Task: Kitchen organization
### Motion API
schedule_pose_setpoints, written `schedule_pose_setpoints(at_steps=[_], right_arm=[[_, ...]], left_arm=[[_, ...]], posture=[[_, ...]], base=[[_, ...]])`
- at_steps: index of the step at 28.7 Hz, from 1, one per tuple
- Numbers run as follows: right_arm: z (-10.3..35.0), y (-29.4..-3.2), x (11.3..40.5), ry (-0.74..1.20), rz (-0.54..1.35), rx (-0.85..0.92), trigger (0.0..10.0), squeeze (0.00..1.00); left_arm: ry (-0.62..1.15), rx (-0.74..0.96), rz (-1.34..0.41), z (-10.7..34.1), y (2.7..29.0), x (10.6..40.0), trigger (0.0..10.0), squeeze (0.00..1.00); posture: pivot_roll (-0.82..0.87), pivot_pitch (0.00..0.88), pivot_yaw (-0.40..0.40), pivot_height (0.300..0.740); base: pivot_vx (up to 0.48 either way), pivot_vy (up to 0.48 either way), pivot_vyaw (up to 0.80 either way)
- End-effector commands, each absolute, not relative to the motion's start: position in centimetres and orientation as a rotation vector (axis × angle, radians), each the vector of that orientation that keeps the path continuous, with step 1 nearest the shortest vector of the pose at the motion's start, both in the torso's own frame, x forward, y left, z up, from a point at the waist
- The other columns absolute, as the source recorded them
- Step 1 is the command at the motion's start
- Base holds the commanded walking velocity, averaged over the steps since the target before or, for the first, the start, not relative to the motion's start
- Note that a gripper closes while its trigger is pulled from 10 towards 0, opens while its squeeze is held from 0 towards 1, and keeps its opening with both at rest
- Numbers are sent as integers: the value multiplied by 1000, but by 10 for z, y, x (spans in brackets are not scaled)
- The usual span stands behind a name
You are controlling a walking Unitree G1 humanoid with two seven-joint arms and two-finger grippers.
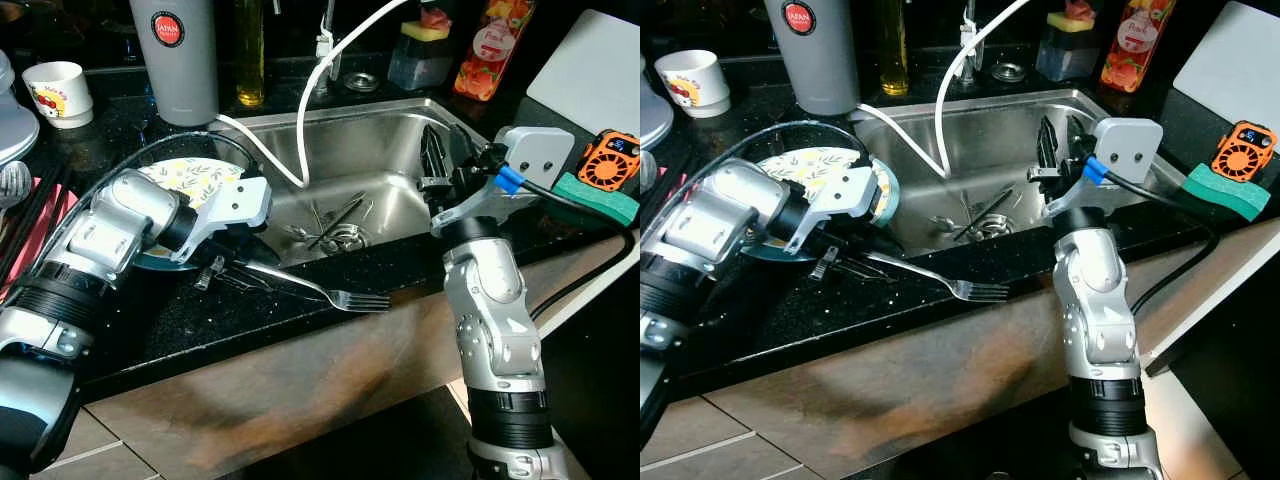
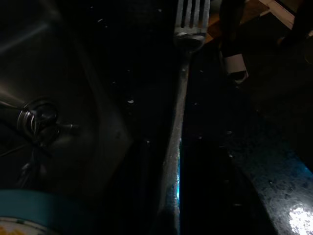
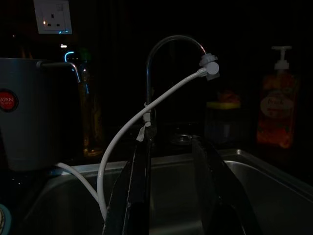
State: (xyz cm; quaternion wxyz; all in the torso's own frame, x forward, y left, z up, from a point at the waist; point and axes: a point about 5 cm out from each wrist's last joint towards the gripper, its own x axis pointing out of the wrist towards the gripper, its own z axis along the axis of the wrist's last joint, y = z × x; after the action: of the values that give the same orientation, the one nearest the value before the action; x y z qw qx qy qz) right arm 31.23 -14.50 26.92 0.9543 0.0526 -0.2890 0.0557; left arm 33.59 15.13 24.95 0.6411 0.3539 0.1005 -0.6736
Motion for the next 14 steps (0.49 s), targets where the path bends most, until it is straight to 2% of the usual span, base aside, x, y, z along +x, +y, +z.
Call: schedule_pose_setpoints(at_steps=[1,2,14], right_arm=[[268,-147,313,-577,104,106,10000,0],[268,-148,313,-577,103,106,10000,0],[269,-148,313,-577,103,107,10000,0]], left_arm=[[281,832,-1532,245,157,336,4314,0],[284,832,-1521,244,157,338,0,0],[196,801,-1475,258,155,345,0,0]], posture=[[72,93,-56,740],[72,93,-56,740],[71,97,-63,740]], base=[[0,0,0],[0,0,0],[0,0,0]])
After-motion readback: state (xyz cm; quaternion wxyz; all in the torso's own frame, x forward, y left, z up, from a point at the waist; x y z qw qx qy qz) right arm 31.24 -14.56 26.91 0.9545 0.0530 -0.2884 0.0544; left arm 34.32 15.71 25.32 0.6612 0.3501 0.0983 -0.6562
